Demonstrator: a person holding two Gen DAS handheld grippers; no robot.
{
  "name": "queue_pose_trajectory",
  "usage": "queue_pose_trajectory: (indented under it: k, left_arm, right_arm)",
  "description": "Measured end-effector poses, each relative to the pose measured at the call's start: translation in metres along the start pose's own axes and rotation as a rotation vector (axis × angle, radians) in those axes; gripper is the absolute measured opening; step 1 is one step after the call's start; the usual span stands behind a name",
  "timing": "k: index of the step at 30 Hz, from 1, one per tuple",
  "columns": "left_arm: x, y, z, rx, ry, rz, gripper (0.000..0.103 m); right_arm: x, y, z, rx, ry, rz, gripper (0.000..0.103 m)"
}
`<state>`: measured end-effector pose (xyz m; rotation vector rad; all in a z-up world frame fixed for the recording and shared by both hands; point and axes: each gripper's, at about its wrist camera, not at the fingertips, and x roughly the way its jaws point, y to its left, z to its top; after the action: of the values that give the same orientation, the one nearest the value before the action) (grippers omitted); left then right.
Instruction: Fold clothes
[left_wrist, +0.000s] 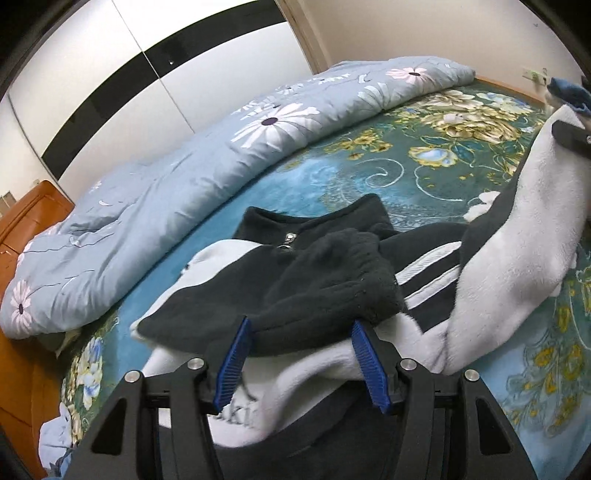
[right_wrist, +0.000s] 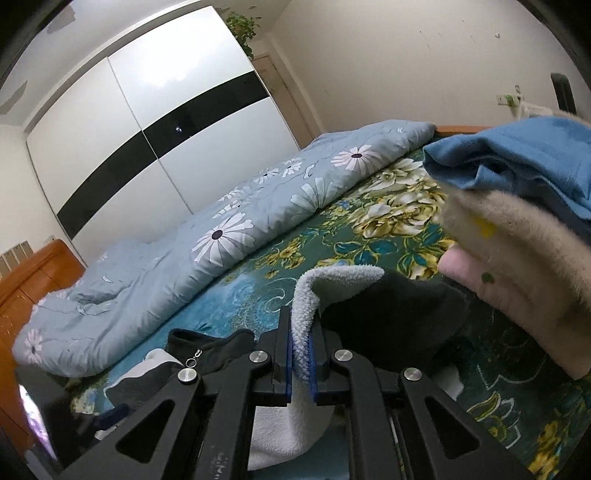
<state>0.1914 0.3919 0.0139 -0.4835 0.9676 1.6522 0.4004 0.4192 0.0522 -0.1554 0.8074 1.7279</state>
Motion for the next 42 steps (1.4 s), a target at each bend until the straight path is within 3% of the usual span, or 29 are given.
queue_pose_trajectory:
  k: [2,3,4,6,10,14,19,22,25,29,32,33,35,37,38,42]
  left_arm:
    - [0.004,0.002,0.0,-0.012,-0.006,-0.006,0.058]
    - [0.004,0.004,0.0,-0.026,-0.013,-0.023,0.046]
    - [0.004,0.006,0.0,-0.04,-0.013,-0.038,0.026]
    - [0.004,0.01,0.001,-0.068,-0.011,-0.054,0.01]
    - [-0.008,0.032,0.006,-0.189,-0.075,-0.086,0.007]
    - [-0.025,0.098,0.001,-0.405,-0.126,-0.04,0.007]
    - [-0.045,0.204,-0.042,-0.709,-0.137,0.16,0.006]
    - [-0.05,0.27,-0.093,-0.897,-0.079,0.332,0.006]
    - [-0.044,0.309,-0.154,-1.044,0.013,0.409,0.006]
    - [-0.029,0.322,-0.218,-1.226,0.072,0.289,0.007]
    - [-0.018,0.309,-0.235,-1.266,0.097,0.179,0.007]
    - [-0.017,0.302,-0.235,-1.262,0.095,0.122,0.009]
    - [-0.012,0.283,-0.229,-1.22,0.088,-0.021,0.021]
    - [-0.011,0.261,-0.219,-1.142,0.086,-0.13,0.049]
    - [-0.01,0.248,-0.213,-1.097,0.094,-0.162,0.054]
    - [0.001,0.214,-0.206,-1.022,0.138,-0.24,0.057]
  right_arm:
    - [0.001,0.0,-0.001,0.005,0.007,0.009,0.008]
    - [0.001,0.001,-0.001,0.006,0.011,0.013,0.008]
    - [0.002,0.002,-0.002,0.007,0.015,0.016,0.008]
    - [0.003,0.003,-0.003,0.008,0.022,0.024,0.009]
    - [0.004,0.002,-0.004,0.017,0.026,0.027,0.009]
    - [0.005,0.001,-0.004,0.023,0.033,0.028,0.009]
    - [0.009,0.002,-0.005,0.015,0.046,0.029,0.008]
    - [0.011,0.003,-0.006,0.013,0.054,0.026,0.009]
    - [0.012,0.005,-0.008,0.009,0.059,0.024,0.009]
    - [0.015,0.01,-0.01,-0.012,0.07,0.015,0.009]
    - [0.018,0.014,-0.012,-0.034,0.08,0.003,0.009]
    - [0.018,0.015,-0.013,-0.042,0.083,-0.001,0.009]
    - [0.018,0.018,-0.015,-0.059,0.082,0.0,0.01]
    - [0.013,0.023,-0.015,-0.087,0.067,0.028,0.01]
    - [0.01,0.026,-0.015,-0.101,0.059,0.042,0.01]
    - [0.004,0.039,-0.019,-0.145,0.065,0.161,0.01]
